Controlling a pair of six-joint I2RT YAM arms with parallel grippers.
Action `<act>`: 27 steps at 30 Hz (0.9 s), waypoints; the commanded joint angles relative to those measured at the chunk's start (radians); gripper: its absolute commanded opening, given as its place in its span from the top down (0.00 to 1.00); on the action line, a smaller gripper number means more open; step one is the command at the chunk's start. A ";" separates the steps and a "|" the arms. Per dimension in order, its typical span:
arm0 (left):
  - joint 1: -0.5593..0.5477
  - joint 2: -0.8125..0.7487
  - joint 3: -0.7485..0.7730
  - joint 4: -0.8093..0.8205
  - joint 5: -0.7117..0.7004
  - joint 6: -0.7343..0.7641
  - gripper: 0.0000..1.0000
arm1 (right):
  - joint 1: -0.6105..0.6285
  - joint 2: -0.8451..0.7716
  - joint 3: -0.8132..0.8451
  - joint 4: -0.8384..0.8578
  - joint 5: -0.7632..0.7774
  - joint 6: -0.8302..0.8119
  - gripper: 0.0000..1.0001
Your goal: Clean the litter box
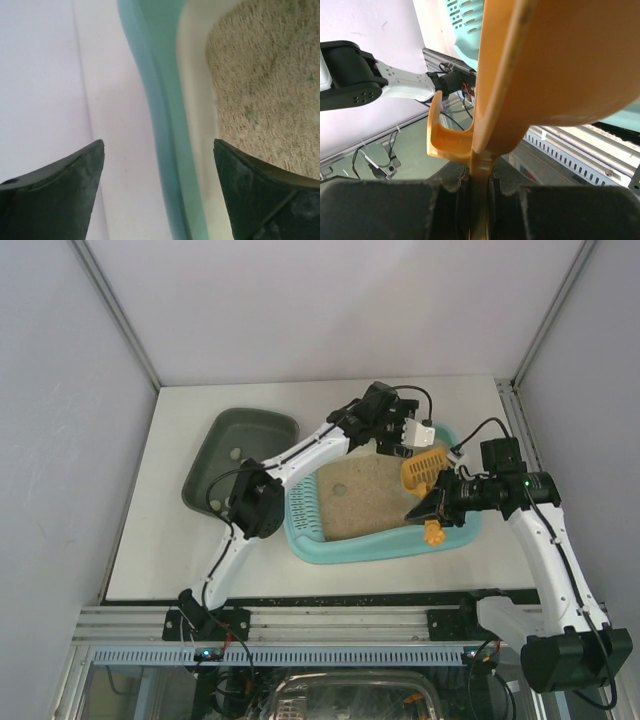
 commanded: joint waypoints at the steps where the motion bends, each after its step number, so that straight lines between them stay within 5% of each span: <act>1: -0.017 -0.038 0.049 0.225 -0.002 -0.078 0.00 | -0.028 -0.046 0.006 0.006 -0.058 0.014 1.00; 11: 0.081 -0.256 0.051 0.081 -0.132 -0.492 0.00 | -0.072 -0.060 0.058 -0.106 -0.026 -0.001 1.00; 19: 0.424 -0.410 -0.011 -0.164 0.008 -1.205 0.00 | -0.069 0.140 0.125 -0.020 -0.043 0.173 1.00; 23: 0.573 -0.501 -0.218 -0.156 0.145 -1.446 0.01 | -0.023 0.333 0.246 -0.090 -0.066 0.281 1.00; 27: 0.611 -0.681 -0.519 0.011 0.101 -1.458 0.00 | 0.066 0.477 0.436 -0.176 -0.001 0.373 1.00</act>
